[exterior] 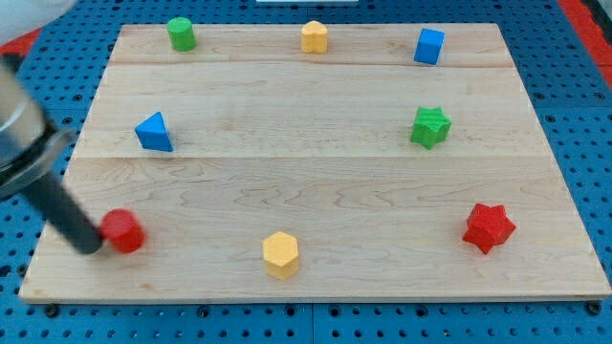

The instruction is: Place the red circle to the top of the hexagon

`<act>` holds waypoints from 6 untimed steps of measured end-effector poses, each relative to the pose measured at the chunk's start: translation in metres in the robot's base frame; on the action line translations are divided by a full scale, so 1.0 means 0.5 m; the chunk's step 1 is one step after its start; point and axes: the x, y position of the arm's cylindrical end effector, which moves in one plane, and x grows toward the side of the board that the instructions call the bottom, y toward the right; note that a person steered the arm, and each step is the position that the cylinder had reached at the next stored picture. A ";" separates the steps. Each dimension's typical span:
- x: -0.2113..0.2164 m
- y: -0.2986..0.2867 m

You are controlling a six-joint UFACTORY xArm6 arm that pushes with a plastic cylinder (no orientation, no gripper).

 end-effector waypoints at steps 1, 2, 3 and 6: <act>-0.048 0.165; 0.014 0.160; 0.009 0.177; -0.056 0.194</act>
